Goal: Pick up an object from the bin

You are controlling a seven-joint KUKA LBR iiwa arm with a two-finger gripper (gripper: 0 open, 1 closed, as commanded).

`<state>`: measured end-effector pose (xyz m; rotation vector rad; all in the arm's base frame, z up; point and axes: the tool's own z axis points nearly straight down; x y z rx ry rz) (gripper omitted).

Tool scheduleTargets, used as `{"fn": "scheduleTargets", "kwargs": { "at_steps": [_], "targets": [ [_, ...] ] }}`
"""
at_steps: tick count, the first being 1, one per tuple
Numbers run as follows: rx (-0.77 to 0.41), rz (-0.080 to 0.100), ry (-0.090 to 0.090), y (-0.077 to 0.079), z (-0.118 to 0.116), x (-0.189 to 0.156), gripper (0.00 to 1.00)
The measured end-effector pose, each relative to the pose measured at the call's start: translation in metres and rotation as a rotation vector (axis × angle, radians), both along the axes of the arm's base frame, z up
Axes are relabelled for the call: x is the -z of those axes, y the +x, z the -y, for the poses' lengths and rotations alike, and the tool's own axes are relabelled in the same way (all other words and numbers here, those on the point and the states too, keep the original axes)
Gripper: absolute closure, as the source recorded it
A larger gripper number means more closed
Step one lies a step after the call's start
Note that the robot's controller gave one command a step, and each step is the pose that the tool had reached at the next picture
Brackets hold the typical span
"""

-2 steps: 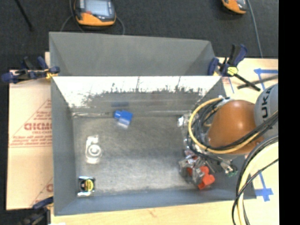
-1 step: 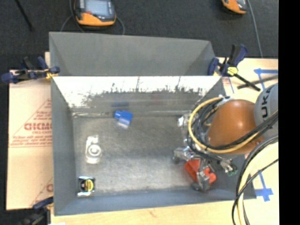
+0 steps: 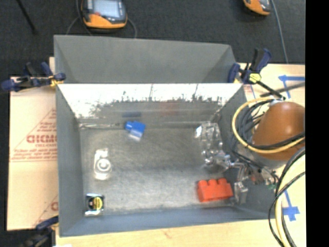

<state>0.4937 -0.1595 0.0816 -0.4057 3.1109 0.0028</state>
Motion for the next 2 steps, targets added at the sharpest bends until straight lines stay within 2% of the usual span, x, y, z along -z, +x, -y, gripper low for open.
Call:
{"fn": "scheduleTargets", "kwargs": {
  "at_steps": [1, 2],
  "targets": [
    [0.003, -0.001, -0.002, 0.000, 0.001, 0.000, 1.00],
    [0.004, 0.006, -0.007, -0.008, 0.002, -0.142, 1.00]
  ]
}}
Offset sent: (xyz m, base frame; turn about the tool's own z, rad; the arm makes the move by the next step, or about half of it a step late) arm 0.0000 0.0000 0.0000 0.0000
